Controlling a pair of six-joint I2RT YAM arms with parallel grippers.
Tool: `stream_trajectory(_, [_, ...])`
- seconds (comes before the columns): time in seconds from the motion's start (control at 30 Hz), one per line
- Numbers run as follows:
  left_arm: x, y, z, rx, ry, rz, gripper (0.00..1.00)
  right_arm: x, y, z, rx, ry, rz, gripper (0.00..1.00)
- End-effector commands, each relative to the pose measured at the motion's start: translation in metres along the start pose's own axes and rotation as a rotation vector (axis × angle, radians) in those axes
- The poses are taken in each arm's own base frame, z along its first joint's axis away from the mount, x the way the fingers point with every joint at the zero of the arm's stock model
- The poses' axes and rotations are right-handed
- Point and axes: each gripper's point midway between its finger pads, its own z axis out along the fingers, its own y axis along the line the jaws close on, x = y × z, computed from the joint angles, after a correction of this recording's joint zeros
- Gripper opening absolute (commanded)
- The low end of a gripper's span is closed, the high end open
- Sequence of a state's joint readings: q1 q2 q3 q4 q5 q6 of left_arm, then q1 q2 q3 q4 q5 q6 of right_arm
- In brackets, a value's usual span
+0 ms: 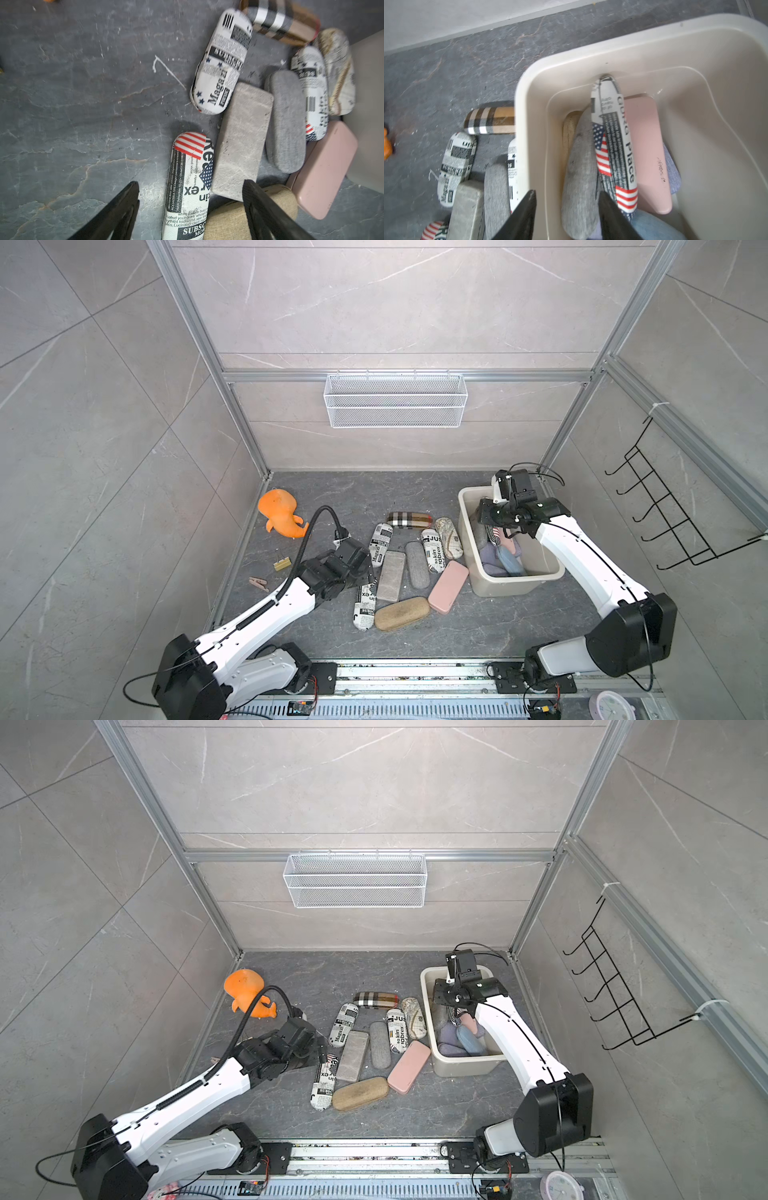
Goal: Put the glasses cases into the storage boxes
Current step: Place the glasses case in the storage box, then pick up the glasses case at the center of the board.
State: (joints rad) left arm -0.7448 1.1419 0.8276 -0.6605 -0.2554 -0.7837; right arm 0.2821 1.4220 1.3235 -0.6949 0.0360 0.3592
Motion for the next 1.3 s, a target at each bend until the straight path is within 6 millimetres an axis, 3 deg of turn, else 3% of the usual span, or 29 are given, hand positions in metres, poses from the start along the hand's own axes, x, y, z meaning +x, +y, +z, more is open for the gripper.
stream_trajectory(0.0, [0.030,0.004,0.004,-0.046,0.116,0.014,0.81,0.012,0.015,-0.018,-0.046,0.009,0.000,0.61])
stream_trajectory(0.17, [0.064,-0.004,0.013,-0.066,0.193,0.073,0.84,0.035,0.027,-0.028,-0.115,0.037,-0.008,0.75])
stream_trajectory(0.23, [0.073,0.002,0.015,-0.131,0.197,0.092,0.85,0.044,0.025,-0.033,-0.122,0.044,-0.010,0.78])
stream_trajectory(0.4, [0.092,0.019,0.023,-0.210,0.204,0.047,0.85,0.059,0.025,-0.047,-0.163,0.043,-0.007,0.81])
stream_trajectory(0.5, [0.100,0.016,0.031,-0.185,0.218,0.034,0.82,0.064,0.028,-0.050,-0.193,0.048,-0.005,0.81])
stream_trajectory(0.87, [0.089,0.005,0.050,-0.213,0.172,0.065,0.79,0.061,0.039,-0.057,-0.243,0.044,-0.027,0.80])
stream_trajectory(1.27, [0.099,0.019,0.064,-0.237,0.161,0.051,0.72,0.063,0.040,-0.063,-0.263,0.025,-0.016,0.78])
